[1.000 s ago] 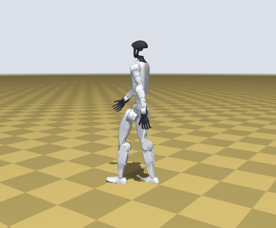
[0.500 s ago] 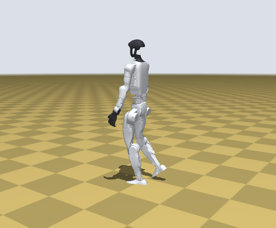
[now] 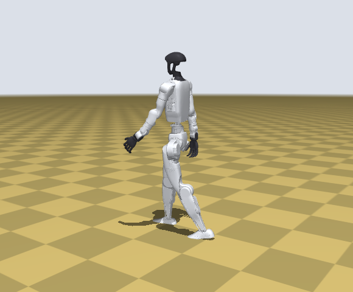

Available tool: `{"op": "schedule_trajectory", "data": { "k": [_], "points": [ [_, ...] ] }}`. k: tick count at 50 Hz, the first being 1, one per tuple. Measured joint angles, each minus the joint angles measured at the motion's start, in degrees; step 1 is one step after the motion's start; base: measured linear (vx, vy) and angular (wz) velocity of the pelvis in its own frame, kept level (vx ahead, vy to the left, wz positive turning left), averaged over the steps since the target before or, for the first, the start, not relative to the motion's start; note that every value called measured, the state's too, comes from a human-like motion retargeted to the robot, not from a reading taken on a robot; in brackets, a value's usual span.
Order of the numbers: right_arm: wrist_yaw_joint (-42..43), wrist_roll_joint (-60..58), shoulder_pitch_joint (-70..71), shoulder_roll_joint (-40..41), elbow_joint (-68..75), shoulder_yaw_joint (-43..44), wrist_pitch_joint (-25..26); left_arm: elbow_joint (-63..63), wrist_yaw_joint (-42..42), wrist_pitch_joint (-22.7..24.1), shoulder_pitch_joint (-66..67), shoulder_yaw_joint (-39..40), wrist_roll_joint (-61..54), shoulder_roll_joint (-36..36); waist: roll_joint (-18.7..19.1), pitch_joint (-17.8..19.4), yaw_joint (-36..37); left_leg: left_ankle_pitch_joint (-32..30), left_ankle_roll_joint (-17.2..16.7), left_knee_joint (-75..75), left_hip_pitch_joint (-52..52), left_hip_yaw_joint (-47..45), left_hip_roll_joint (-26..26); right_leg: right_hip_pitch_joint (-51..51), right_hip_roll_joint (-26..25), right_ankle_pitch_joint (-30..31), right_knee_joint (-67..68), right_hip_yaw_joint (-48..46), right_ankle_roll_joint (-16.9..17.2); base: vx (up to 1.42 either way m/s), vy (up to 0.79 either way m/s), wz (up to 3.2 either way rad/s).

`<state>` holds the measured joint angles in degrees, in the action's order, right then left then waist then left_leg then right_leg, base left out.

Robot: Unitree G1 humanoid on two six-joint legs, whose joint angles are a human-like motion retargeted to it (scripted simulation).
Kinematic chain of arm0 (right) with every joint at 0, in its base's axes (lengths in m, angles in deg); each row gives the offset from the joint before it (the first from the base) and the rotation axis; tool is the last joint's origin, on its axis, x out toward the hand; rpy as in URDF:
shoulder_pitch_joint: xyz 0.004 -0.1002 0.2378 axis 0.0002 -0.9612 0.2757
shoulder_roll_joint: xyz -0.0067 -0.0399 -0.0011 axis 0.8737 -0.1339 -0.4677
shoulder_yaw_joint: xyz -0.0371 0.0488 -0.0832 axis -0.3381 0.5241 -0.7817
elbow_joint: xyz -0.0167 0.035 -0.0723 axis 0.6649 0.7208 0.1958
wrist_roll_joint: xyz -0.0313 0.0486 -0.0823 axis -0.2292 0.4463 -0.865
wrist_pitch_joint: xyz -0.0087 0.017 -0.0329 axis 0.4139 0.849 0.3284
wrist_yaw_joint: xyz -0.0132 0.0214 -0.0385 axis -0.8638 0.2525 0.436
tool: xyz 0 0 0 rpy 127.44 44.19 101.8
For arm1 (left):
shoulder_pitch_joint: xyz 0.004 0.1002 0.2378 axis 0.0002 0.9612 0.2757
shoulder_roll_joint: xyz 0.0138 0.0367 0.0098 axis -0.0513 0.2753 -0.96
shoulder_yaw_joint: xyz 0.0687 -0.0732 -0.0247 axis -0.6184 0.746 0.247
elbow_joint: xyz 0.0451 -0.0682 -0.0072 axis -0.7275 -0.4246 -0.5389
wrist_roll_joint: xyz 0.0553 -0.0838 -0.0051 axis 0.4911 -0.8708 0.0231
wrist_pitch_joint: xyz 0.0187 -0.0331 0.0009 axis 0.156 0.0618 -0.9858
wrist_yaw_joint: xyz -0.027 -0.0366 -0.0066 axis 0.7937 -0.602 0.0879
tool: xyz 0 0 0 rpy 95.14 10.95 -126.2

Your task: Walk run

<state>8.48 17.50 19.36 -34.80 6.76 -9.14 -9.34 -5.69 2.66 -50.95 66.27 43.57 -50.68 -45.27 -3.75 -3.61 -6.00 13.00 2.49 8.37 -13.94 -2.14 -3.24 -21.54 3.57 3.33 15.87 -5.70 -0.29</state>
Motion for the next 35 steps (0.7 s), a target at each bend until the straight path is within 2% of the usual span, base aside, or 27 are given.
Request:
{"op": "schedule_trajectory", "data": {
  "k": [5,8,11,13,15,20,22,28,35],
  "points": [
    [2.6,0.5,2.8,0.1,-1.2,-2.1,0.0,1.0,-0.8,0.2,7.1,1.0,1.7,0.4,-1.3,-1.1,0.5,-12.6,-2.0,7.2,0.4,-1.2,0.6,4.6,-0.9,-5.3,0.0,-0.6,-3.3,0.61,-0.26,-0.03],
    [5.9,2.3,4.9,0.4,-3.1,-3.6,0.3,1.2,-0.4,0.6,12.2,1.0,3.6,0.9,-4.2,-1.5,1.6,-20.3,0.4,17.7,3.7,-4.1,-0.5,8.2,1.2,-7.4,-1.6,0.2,-4.1,0.47,-0.16,0.02],
    [8.1,3.0,7.3,1.2,-7.0,-4.3,-1.7,0.4,-1.0,0.5,16.7,0.4,6.2,1.1,-6.9,-0.8,2.6,-24.7,4.8,32.2,9.9,-9.3,-0.1,11.2,3.6,-9.2,-2.5,0.6,-4.4,0.46,-0.15,0.11],
    [9.7,4.1,9.8,2.1,-9.2,-4.4,-2.9,-0.6,-1.5,0.4,19.5,-0.1,8.4,1.0,-8.2,-0.2,2.7,-20.9,7.0,40.2,13.8,-14.2,2.5,12.7,4.7,-10.3,-2.7,0.0,-4.6,0.34,-0.13,0.29],
    [10.5,5.7,12.8,2.9,-10.6,-4.2,-3.7,-1.7,-1.8,0.3,22.7,-0.4,10.8,1.1,-8.7,0.1,3.0,-16.4,7.5,43.5,17.6,-17.3,4.8,14.2,4.6,-11.0,-3.6,-0.7,-5.1,0.44,-0.14,0.22],
    [9.0,11.4,20.8,3.7,-14.3,-4.1,-3.7,-5.4,-2.4,-1.5,29.3,1.0,14.2,2.5,-7.3,0.7,4.0,-9.6,2.9,35.5,26.4,-17.1,5.2,17.7,1.6,-11.5,-6.9,-2.1,-6.3,0.34,-0.06,0.05],
    [9.1,12.3,23.5,3.2,-15.7,-4.4,-3.8,-7.3,-2.9,-1.8,31.4,1.4,14.4,2.9,-6.4,1.1,4.7,-9.1,1.5,28.0,28.6,-15.7,4.6,19.3,0.0,-11.8,-7.9,-2.5,-6.7,0.45,-0.01,-0.05],
    [9.9,10.3,30.5,0.9,-18.8,-3.6,-3.5,-13.5,-4.9,-2.7,35.1,2.7,15.6,4.2,-2.6,3.2,8.3,-13.2,-3.6,5.7,32.1,-5.4,2.7,25.1,-5.4,-13.3,-10.5,-1.2,-7.4,0.36,0.04,-0.34],
    [8.7,9.4,32.1,-0.9,-20.9,-3.6,-2.8,-14.4,-5.3,-3.3,37.1,2.7,17.0,5.1,-2.0,3.6,10.8,-12.8,-3.4,0.5,32.7,-2.8,1.2,31.3,-5.6,-15.3,-12.7,1.3,-6.4,0.5,0.14,-0.3]
  ]
}}
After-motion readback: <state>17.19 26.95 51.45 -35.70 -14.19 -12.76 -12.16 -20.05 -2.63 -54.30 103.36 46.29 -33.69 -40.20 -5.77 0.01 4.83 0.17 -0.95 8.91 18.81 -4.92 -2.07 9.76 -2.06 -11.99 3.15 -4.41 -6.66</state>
